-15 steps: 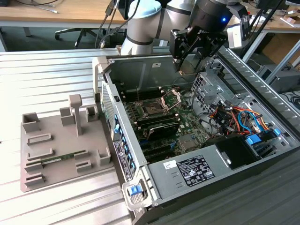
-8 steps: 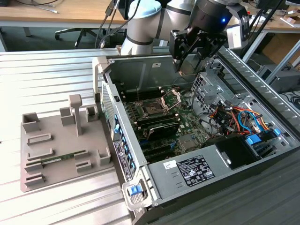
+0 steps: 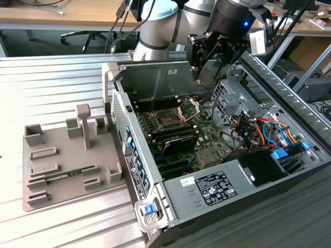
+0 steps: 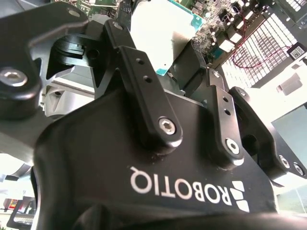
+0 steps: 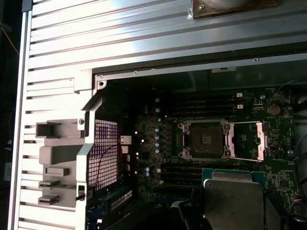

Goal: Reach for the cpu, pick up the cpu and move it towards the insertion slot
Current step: 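Pick up the cpu and move it towards the insertion slot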

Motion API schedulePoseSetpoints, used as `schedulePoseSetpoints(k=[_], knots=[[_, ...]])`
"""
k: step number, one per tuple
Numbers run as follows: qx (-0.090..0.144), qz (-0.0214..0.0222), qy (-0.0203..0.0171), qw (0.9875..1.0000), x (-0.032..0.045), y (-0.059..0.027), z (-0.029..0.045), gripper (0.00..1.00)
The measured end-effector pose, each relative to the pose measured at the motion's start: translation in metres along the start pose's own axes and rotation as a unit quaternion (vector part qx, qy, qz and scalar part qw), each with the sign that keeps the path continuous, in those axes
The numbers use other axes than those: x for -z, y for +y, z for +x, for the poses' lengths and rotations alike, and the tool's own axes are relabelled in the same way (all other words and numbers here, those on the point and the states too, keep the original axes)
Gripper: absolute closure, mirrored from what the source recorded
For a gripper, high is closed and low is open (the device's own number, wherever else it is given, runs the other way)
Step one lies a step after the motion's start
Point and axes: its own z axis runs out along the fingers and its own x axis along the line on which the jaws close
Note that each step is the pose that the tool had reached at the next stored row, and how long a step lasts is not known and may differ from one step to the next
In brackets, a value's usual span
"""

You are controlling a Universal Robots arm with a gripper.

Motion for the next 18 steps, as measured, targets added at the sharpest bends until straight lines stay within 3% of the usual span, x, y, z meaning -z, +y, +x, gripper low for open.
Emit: schedulePoseSetpoints(k=[18], knots=[[0.0,0.0,0.0,1.0,-0.0052,-0.0005,0.0,0.45]])
